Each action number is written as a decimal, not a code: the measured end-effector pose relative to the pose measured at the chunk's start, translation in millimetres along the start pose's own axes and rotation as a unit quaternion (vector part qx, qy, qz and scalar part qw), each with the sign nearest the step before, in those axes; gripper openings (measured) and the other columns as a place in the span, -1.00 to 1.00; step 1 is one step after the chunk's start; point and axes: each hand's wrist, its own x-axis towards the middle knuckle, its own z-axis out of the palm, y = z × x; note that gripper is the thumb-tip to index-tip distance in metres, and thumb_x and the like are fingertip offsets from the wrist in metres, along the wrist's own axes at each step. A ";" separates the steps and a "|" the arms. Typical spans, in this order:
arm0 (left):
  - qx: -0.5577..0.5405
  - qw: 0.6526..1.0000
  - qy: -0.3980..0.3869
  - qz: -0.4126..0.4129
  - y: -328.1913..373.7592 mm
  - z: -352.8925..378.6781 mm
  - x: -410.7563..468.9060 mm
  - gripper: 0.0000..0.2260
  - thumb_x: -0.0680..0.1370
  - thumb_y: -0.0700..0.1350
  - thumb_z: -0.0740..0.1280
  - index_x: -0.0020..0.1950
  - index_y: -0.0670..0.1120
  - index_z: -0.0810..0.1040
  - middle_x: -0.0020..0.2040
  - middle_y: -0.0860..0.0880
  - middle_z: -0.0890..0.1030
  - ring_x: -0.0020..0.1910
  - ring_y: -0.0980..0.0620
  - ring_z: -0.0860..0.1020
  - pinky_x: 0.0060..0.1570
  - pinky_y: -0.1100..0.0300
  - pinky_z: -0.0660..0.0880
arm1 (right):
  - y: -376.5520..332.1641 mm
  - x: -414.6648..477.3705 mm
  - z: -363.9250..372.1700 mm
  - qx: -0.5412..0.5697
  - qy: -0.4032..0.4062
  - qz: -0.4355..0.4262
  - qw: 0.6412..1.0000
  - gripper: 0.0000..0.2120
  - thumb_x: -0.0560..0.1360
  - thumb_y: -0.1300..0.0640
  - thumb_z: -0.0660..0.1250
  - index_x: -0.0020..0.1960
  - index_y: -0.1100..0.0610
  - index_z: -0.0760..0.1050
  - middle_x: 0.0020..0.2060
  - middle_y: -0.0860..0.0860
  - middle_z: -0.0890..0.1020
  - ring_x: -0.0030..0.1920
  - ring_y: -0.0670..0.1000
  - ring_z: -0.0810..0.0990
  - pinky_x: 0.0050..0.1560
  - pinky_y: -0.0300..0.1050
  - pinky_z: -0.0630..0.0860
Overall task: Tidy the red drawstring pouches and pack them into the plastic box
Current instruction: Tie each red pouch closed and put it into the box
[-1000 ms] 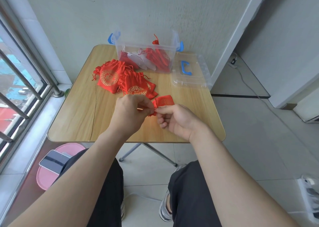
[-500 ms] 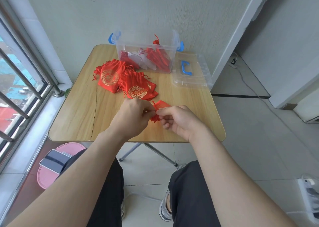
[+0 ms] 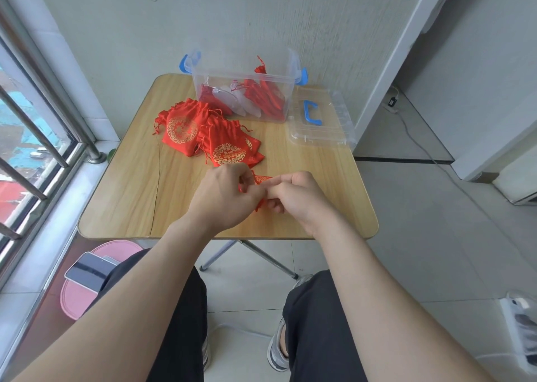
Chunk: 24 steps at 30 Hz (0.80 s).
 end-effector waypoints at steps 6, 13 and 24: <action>-0.012 0.997 -0.045 -0.055 -0.3 2.4 3.8 -0.66 0.61 -0.11 0.15 -0.36 -0.15 0.36 -0.42 -0.04 0.46 -0.33 -0.10 0.48 -0.32 0.01 0.39 | 0.3 -1.7 2.2 -0.020 -0.014 -0.018 1.000 -0.96 0.51 0.21 0.55 -0.04 0.14 0.74 -0.27 0.00 0.74 -0.26 -0.07 0.61 -0.16 -0.12 0.53; -0.034 0.994 -0.103 0.010 -10.7 -6.0 4.1 -0.56 0.63 0.28 0.32 -0.10 -0.10 0.57 -0.25 -0.02 0.66 -0.34 0.03 0.63 -0.25 0.12 0.56 | -0.1 -0.2 -1.9 0.007 0.013 -0.008 1.000 -0.92 0.47 0.26 0.50 -0.04 0.18 0.73 -0.28 0.04 0.71 -0.25 -0.01 0.61 -0.17 -0.09 0.54; -0.010 0.996 -0.083 0.006 -11.6 -0.9 5.5 -0.78 0.67 -0.29 0.16 0.03 -0.12 0.59 -0.17 0.04 0.63 -0.22 0.16 0.58 -0.26 0.43 0.40 | -3.3 -6.3 -2.7 -0.025 0.018 -0.025 0.999 -0.93 0.48 0.24 0.59 -0.05 0.12 0.77 -0.26 -0.03 0.74 -0.29 -0.11 0.61 -0.21 -0.27 0.55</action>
